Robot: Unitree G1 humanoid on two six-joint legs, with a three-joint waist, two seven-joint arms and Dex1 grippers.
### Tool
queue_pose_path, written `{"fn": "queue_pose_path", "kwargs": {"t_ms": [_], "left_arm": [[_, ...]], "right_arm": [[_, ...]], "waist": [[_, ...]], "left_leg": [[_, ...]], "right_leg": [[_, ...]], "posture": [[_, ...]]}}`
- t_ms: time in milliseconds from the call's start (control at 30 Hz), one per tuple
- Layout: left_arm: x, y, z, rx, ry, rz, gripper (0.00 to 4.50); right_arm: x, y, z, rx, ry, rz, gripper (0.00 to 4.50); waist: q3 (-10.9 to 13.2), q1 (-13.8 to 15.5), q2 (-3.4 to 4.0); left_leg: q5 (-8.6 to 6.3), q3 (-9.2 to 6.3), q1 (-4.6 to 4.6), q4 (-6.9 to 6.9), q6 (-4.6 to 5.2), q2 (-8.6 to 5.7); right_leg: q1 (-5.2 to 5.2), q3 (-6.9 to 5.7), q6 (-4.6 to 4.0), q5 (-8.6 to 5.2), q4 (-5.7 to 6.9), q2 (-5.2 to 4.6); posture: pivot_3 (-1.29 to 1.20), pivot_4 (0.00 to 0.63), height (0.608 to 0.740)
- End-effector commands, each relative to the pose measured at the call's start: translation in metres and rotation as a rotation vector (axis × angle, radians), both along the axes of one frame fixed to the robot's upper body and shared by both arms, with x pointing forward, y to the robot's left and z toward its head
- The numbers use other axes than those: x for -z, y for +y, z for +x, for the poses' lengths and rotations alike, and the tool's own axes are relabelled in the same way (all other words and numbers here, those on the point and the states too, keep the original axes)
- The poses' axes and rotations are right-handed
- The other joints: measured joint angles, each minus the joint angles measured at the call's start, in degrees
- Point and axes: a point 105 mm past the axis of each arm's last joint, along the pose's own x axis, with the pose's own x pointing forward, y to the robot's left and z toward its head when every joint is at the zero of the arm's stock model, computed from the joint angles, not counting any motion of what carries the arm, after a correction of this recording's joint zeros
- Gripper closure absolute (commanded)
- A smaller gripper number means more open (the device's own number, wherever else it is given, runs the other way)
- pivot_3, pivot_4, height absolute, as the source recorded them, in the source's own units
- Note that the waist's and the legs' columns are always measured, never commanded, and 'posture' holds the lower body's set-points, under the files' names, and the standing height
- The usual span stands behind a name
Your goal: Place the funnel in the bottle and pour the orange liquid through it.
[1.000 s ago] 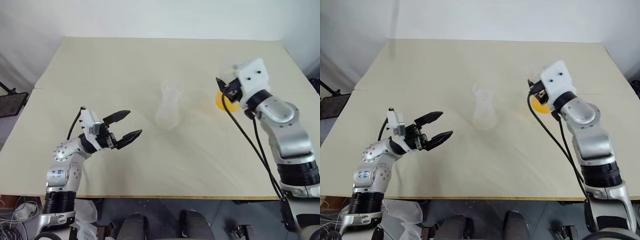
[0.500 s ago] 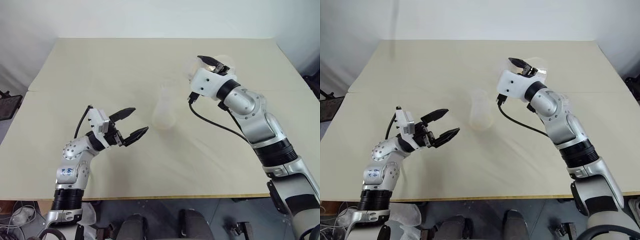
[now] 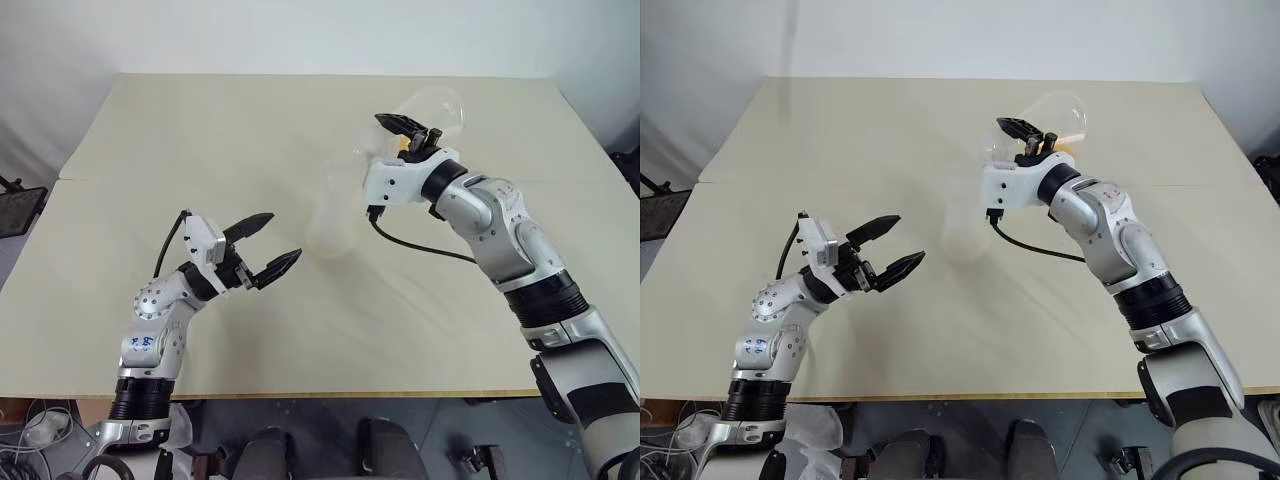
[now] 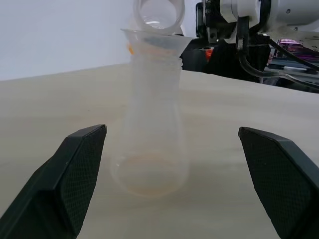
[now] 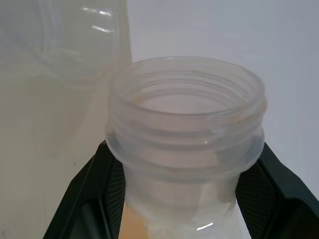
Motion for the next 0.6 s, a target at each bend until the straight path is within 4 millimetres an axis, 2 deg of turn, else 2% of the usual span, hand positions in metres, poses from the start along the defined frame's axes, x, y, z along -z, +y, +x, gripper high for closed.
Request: {"fn": "queue_pose_path", "kwargs": {"t_ms": [33, 600], "left_arm": [[-0.0141, -0.0042, -0.0042, 0.011, -0.066, 0.003, 0.00], [-0.0151, -0.0086, -0.0030, 0.017, -0.069, -0.011, 0.00]], "right_arm": [[-0.0264, 0.0058, -0.0077, -0.027, -0.128, -0.016, 1.96], [-0.0317, 0.0091, -0.0096, -0.032, -0.225, -0.091, 1.96]], "waist": [[0.0, 0.0, 0.00], [0.0, 0.0, 0.00]], "left_leg": [[0.00, 0.00, 0.00, 0.00, 0.00, 0.00], [0.00, -0.02, -0.02, 0.00, 0.00, 0.00]], "right_leg": [[0.00, 0.00, 0.00, 0.00, 0.00, 0.00], [0.00, -0.03, 0.00, 0.00, 0.00, 0.00]], "posture": [[0.00, 0.150, 0.740], [0.00, 0.150, 0.740]]}}
